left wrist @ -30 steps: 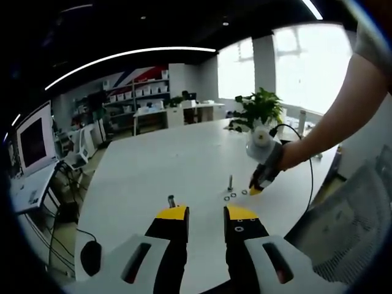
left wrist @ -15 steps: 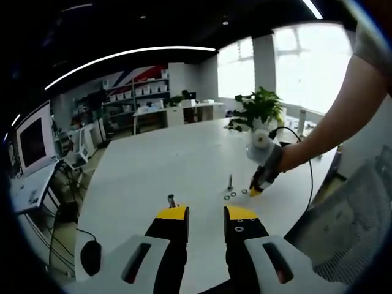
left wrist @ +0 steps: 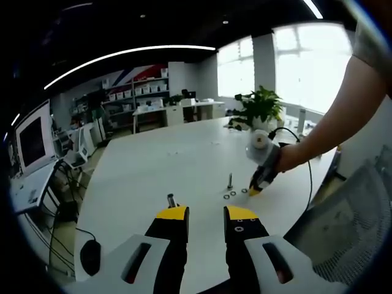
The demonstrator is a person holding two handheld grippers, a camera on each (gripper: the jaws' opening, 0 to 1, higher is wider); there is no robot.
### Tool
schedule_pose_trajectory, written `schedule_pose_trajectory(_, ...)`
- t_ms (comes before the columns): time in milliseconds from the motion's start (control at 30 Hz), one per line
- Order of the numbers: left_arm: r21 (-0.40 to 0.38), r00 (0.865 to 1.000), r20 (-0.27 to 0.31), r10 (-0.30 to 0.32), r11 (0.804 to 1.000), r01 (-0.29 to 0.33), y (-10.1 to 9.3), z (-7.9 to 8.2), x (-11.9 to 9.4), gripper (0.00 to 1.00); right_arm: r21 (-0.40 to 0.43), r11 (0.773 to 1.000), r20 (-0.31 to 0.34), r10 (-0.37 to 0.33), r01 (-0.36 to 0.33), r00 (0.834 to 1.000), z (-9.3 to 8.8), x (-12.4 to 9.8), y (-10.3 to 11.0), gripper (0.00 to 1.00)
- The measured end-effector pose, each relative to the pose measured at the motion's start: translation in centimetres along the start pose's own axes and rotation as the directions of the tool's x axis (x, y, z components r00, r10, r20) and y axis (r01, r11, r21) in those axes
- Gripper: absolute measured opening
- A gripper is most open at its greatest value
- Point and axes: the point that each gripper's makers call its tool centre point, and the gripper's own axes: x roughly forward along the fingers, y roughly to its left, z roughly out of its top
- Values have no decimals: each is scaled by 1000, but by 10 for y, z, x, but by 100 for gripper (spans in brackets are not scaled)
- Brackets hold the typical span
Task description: Place the washer onto the threaded stud by aligning its center hole with the stud, sliding it down to the base, and recovering from edge contact or off-axis alignment until the washer reaches the visible bottom stop.
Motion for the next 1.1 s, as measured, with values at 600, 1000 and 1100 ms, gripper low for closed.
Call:
schedule_pose_trajectory(600, 0, 1000, -6, -5, 1000, 5, -1, -1, 1, 21, 99, 995, 27, 16, -19, 1000, 3, 2, -6, 24)
schedule_pose_trajectory(1000, 0, 1000, -12, -8, 1000, 8, -1, -2, 1, 21, 105, 994, 33, 20, -23, 999, 7, 4, -8, 24)
schedule_pose_trajectory(1100, 1, 1000, -12, -7, 1000, 7, -1, -2, 1, 21, 106, 994, 40, 16, -20, 999, 9, 5, -8, 24)
